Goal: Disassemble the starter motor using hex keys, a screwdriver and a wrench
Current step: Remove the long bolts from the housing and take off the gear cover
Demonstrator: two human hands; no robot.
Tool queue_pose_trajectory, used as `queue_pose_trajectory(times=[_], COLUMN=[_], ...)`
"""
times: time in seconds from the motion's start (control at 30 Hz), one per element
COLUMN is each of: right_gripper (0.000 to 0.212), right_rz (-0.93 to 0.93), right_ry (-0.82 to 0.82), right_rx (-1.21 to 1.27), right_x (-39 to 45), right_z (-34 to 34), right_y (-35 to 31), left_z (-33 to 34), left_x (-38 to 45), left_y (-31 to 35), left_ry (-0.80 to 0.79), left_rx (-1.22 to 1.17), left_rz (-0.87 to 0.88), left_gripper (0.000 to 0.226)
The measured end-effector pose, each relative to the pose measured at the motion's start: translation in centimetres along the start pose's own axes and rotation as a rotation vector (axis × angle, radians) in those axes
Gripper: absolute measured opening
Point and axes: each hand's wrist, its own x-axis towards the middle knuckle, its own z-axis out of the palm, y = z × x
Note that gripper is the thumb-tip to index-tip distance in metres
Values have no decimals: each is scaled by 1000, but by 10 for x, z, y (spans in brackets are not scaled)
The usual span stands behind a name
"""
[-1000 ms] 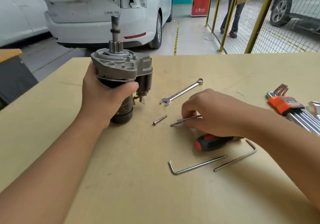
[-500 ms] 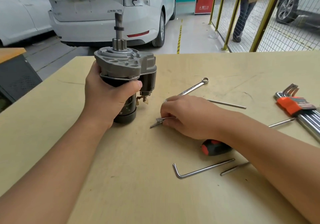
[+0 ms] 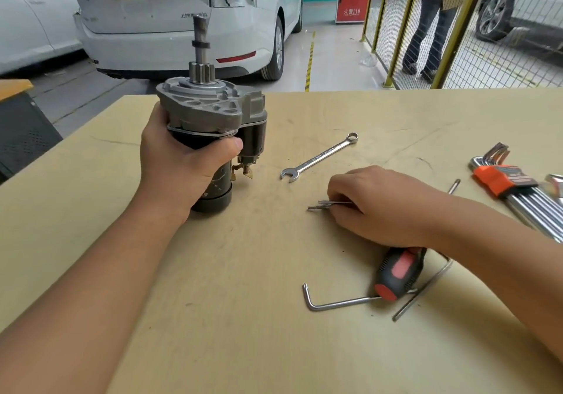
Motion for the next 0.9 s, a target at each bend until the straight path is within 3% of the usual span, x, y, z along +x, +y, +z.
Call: queue_pose_trajectory(times=[0.17, 0.27, 0.47, 0.77, 0.83, 0.9], right_gripper=[20, 37, 43, 88, 87, 67], right_rz=[10, 37, 122, 234, 213, 182], right_ry=[15, 32, 139, 111, 96, 106], right_rx=[110, 173, 327, 26, -42, -41], right_x=[-3, -11, -33, -7, -3, 0], right_z=[-2, -8, -13, -5, 3, 8], right_y=[5, 14, 23, -38, -55, -64], left_z=[2, 1, 1, 6, 8, 8], left_x=[-2, -3, -6, -19, -20, -20], left_y=[2, 4, 11, 10, 9, 7], left_ry=[-7, -2, -62, -137, -142, -137], left_rx=[47, 118, 273, 741, 774, 775], left_rz=[18, 35, 125, 262, 290, 299], left_gripper=[60, 56, 66, 81, 80, 80])
